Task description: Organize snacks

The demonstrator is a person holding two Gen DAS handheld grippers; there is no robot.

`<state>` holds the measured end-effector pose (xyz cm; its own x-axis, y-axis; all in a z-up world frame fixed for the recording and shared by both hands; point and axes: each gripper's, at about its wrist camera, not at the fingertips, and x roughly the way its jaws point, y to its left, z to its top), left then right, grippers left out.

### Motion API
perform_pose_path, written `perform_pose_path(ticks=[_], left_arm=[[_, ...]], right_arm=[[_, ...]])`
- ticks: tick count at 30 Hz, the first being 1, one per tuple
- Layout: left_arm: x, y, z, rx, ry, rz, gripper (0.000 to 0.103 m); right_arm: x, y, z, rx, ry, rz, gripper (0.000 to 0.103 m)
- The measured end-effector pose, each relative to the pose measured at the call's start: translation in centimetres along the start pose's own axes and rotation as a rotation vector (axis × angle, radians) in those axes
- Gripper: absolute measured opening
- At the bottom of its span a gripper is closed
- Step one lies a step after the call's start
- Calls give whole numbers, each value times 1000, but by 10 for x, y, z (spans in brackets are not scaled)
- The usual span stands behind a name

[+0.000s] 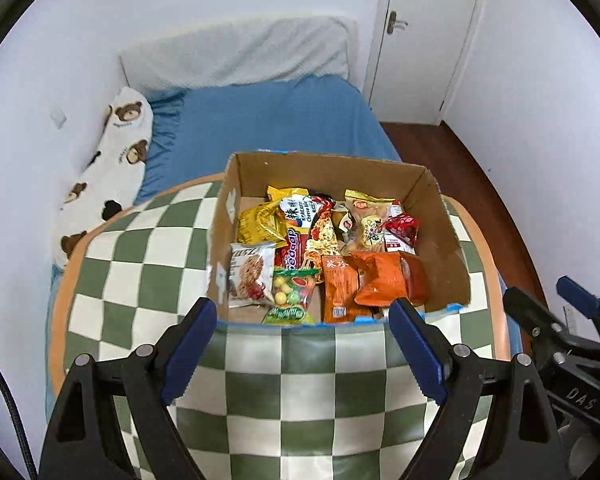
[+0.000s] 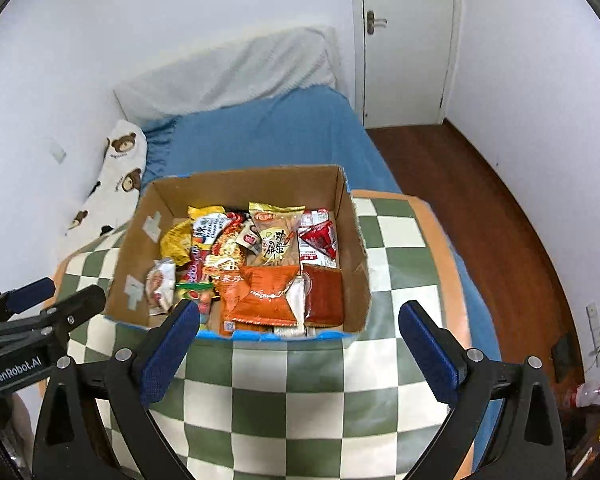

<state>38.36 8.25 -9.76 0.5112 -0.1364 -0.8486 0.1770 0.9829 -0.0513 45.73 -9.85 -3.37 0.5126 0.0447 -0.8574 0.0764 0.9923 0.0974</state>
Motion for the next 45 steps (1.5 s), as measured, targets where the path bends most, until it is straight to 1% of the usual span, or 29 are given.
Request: perform_pose_path(ticks=[3, 6, 10, 18, 23, 29, 31, 38, 45], left_arm=[[-24, -2, -15, -6, -28, 1, 88], [-46, -4, -31, -8, -52, 6, 88], [-71, -5, -47, -13, -73, 36, 88], [-109, -1, -58, -36, -132, 94, 88], [-122, 0, -61, -44, -157, 99, 88], [-112, 0, -55, -52, -151, 100, 88], [-105, -1, -52, -52, -150, 104, 88], [-67, -1, -34, -58, -111, 118, 88], [-34, -4, -20, -32, -87, 139, 88]], right_arm=[[-36, 1, -11, -2, -43, 8, 102], [-61, 4, -21, -10, -71, 9, 102], [-95, 5, -34, -21, -120, -1, 103], [-147, 10, -44, -38, -206, -15, 103], [-164, 13, -48, -44, -220, -4, 103], [-159, 12, -46, -41, -212, -1, 103], [-151, 10, -44, -37, -204, -5, 103], [-112, 6, -31, -28, -180, -39, 103], [-77, 2, -20, -8, -155, -69, 103]])
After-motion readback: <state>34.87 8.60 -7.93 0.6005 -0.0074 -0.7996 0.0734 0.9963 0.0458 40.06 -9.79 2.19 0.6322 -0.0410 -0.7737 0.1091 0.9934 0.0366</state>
